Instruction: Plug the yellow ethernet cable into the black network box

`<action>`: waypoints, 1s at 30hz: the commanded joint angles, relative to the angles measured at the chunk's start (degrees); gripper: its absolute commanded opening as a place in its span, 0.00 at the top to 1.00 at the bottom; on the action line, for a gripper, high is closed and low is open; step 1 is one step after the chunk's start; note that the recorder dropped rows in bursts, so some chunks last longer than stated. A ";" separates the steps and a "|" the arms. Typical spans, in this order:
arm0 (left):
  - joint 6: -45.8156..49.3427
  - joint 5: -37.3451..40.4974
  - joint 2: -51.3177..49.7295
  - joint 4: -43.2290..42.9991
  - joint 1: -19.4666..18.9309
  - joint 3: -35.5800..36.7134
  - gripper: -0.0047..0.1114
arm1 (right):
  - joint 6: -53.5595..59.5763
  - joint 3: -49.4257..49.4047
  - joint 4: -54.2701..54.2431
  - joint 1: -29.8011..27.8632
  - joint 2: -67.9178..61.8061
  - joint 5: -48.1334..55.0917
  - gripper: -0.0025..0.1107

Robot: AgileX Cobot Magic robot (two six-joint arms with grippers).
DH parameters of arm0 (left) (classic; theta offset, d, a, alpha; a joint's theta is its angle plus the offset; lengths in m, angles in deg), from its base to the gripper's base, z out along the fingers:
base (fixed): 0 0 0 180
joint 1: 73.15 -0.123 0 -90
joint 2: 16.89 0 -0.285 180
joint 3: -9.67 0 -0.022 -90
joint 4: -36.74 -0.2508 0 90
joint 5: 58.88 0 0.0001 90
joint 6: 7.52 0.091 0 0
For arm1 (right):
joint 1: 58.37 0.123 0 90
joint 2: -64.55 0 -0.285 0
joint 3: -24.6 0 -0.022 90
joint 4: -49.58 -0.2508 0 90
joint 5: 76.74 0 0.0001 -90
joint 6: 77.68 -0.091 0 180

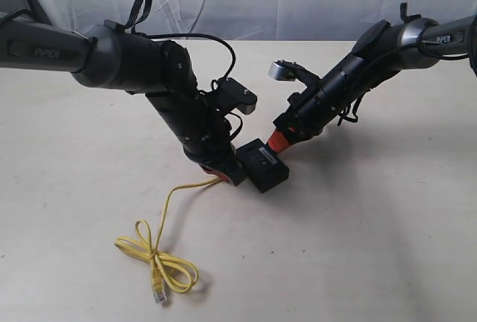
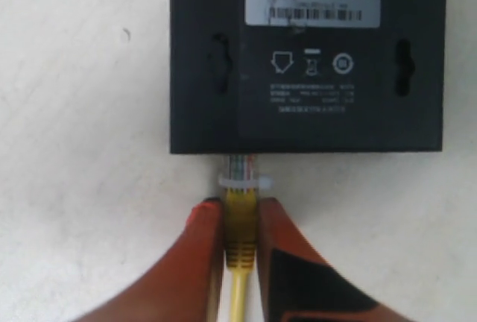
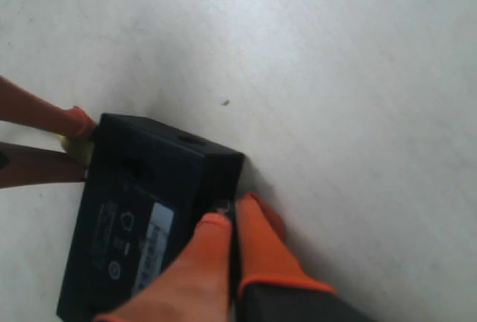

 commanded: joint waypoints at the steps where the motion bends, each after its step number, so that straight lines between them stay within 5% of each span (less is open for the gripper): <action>1: -0.30 -2.23 0.61 0.93 1.47 0.07 0.96 | -0.50 -0.49 1.09 0.16 -0.60 0.19 0.99; 30: -3.71 -2.78 1.79 -2.22 1.47 0.07 0.96 | -0.49 -0.49 2.84 0.16 -0.60 1.22 0.99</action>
